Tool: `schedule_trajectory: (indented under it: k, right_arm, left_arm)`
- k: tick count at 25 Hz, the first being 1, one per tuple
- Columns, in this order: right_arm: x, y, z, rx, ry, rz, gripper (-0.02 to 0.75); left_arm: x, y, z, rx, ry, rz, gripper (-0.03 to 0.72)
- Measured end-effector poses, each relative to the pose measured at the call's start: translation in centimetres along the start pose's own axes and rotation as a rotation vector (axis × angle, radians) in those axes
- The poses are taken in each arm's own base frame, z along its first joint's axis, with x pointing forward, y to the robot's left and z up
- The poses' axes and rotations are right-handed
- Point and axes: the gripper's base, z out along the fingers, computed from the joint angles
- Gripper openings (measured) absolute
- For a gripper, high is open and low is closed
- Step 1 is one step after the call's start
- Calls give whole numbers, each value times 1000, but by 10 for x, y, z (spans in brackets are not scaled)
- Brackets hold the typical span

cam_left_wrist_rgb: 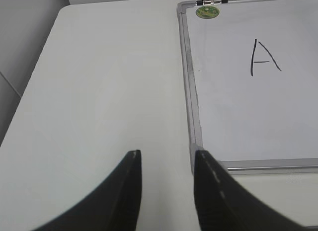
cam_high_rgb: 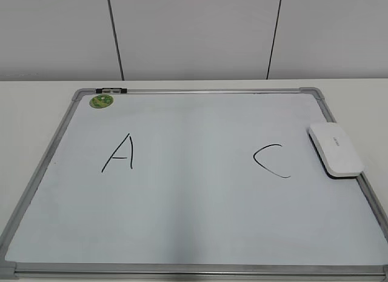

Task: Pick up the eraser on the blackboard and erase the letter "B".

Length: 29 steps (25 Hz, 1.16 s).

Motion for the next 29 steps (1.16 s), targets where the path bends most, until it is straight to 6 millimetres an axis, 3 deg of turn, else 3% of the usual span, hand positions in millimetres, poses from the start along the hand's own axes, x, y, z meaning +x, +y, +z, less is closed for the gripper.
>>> schedule_trajectory:
  k: [29]
  right_arm:
    - [0, 0, 0, 0, 0, 0, 587]
  left_arm:
    - [0, 0, 0, 0, 0, 0, 251]
